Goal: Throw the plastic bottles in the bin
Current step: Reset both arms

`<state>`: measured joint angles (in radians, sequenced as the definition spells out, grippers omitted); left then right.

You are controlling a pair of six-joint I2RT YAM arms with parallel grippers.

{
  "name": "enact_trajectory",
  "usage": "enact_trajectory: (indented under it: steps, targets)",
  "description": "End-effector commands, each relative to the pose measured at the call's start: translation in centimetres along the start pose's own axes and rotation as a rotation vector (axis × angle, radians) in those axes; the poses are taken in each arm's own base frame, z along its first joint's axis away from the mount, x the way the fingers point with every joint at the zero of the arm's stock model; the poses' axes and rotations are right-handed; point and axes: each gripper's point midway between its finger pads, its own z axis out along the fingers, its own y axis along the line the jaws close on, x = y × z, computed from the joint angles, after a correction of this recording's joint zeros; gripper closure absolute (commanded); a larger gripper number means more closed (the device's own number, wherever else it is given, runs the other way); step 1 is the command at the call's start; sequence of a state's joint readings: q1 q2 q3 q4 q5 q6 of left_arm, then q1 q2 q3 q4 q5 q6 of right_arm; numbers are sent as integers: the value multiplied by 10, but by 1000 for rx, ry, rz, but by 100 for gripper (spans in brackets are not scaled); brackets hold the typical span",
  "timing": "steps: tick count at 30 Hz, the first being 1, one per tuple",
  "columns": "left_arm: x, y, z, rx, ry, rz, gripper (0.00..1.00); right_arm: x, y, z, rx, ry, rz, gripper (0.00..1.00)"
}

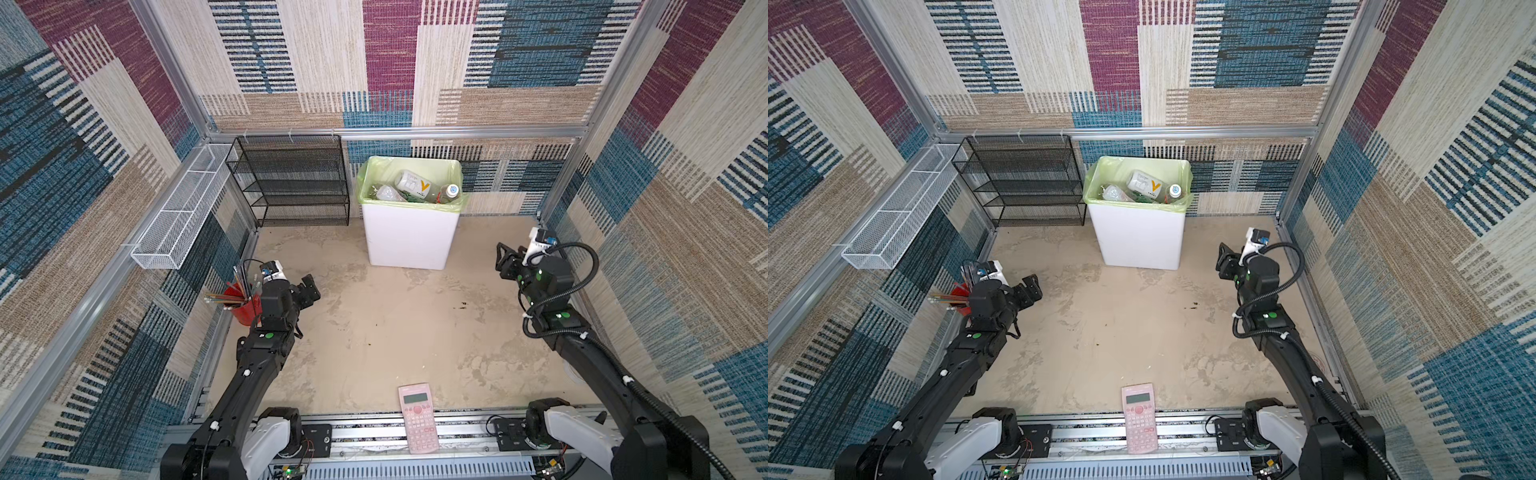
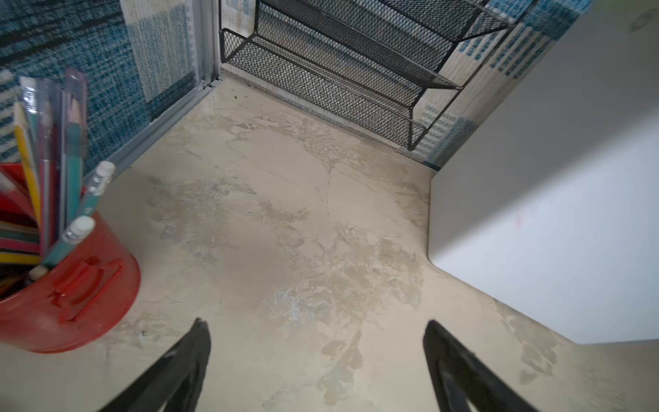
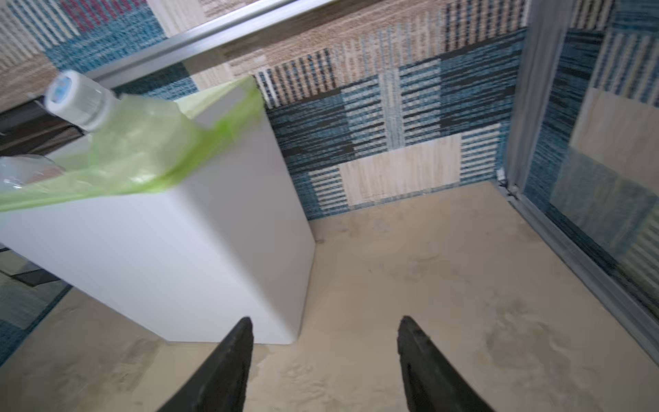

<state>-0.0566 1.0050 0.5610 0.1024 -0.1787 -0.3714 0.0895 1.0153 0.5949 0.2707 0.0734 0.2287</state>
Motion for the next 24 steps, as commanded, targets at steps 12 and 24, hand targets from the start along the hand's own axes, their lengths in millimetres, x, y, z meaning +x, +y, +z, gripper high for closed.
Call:
enact_trajectory:
  steps: [12, 24]
  targets:
    - [17, 32, 28, -101, -179, 235, 0, 53, -61, -24, 146, -268, -147, 16]
    - [61, 26, 74, 54, -75, 291, 0, 91, -55, 13, 41, -171, -216, 10]
